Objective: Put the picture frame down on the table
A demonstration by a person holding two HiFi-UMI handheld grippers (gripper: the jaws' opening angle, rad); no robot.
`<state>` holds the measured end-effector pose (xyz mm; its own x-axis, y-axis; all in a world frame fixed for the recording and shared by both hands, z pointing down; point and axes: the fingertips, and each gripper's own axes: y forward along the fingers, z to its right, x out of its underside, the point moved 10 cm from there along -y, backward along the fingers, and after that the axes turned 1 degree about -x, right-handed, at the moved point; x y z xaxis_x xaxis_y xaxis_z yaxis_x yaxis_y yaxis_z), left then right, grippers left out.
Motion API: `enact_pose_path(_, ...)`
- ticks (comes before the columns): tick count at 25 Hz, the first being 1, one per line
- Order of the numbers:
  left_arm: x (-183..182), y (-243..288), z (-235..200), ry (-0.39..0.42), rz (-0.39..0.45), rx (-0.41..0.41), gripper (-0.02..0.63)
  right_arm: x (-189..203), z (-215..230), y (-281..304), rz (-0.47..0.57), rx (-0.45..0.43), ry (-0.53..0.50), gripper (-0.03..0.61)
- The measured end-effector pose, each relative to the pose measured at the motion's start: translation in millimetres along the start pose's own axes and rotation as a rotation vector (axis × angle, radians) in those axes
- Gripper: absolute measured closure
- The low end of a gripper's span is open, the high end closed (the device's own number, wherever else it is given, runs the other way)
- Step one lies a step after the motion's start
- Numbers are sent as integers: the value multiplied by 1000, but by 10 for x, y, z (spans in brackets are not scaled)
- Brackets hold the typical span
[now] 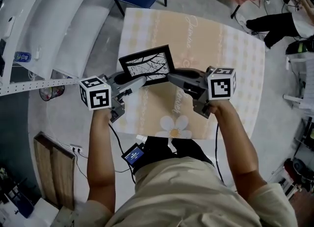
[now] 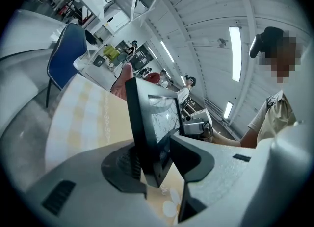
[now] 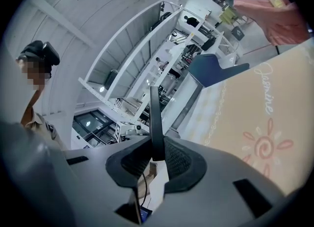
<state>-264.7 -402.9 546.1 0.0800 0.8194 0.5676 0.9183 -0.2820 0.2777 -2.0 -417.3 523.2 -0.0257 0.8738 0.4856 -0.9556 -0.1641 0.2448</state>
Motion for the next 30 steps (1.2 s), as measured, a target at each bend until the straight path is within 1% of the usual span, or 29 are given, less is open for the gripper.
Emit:
enact_pose_path(6, 138, 95, -269, -55, -30, -14, 469, 98, 255, 93, -17, 28, 42, 506)
enact_pose_path(10, 217, 131, -390, -74, -49, -35, 462, 164, 372, 143, -26, 41, 65, 505)
enact_pose_path(23, 291, 322, -662, -42, -145, -176, 420, 298, 749, 221, -38, 107, 127, 499)
enact_pose_path(30, 380, 423, -764, -41, -199, -226, 405, 417, 896, 229, -54, 144, 159, 494)
